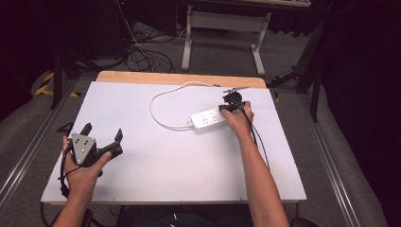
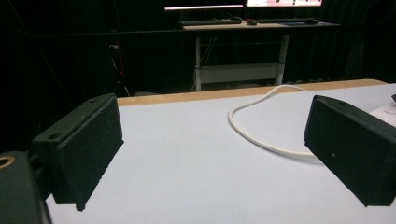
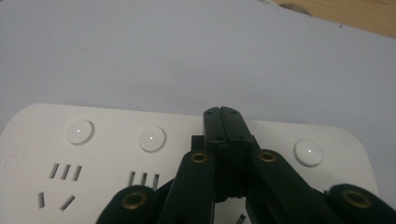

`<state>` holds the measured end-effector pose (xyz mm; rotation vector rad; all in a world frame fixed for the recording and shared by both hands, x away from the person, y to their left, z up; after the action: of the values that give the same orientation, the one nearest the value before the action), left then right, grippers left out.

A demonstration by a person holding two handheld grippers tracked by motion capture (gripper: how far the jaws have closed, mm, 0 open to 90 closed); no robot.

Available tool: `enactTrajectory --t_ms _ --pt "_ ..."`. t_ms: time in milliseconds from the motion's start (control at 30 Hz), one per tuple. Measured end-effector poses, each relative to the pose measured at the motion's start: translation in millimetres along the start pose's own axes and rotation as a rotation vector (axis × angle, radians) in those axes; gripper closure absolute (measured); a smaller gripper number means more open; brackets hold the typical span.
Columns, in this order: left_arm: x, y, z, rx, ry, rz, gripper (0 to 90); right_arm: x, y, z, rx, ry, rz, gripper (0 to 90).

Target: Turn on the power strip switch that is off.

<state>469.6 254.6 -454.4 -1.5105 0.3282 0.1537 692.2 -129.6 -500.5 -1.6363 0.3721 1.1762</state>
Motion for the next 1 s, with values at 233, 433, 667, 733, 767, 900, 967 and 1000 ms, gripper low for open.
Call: enactTrajectory --t_ms 233,433,667,733,767,900,967,1000 --pt "-1.0 0.1 1.2 -0.009 -0.001 -0.003 5.1 0.3 2.1 -4.5 0.074 -0.051 -0.004 90.0" --pt "-1.1 0.2 0.5 -0.005 0.002 -0.001 5.1 0.6 2.3 -4.6 0.071 -0.051 -0.004 90.0" --pt "-0.5 -0.1 0.0 -0.005 0.003 -0.001 5.1 0.8 2.6 -3.1 0.038 -0.004 0.001 90.0" --pt "-0.6 -0.2 -0.2 -0.003 0.003 -0.002 5.1 0.9 2.1 -2.1 0.024 0.016 -0.002 90.0" --pt "-0.2 -0.1 -0.3 -0.004 0.005 0.000 5.1 0.8 2.6 -2.3 0.032 0.010 -0.001 90.0" --pt "0.8 0.2 -0.7 -0.002 0.008 0.004 5.1 1.1 3.8 -3.3 0.049 -0.005 -0.026 90.0" --pt "1.0 0.0 -1.3 -0.002 0.011 0.004 5.1 1.0 4.0 -3.2 0.055 -0.009 -0.026 90.0" --pt "1.3 -0.1 -1.5 -0.001 0.010 0.003 5.1 1.0 4.0 -3.2 0.055 -0.009 -0.026 90.0"
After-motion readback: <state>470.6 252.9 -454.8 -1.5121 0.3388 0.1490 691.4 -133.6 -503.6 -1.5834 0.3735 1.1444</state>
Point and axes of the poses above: each handheld gripper's, and its own axes: x roughly forward along the jaws, y roughly out of its underside, z roughly to its left, the point moved 7 cm from there along x, roughly forward along the jaws, and after that the axes turned 11 degrees about z, right-handed, at the moved point
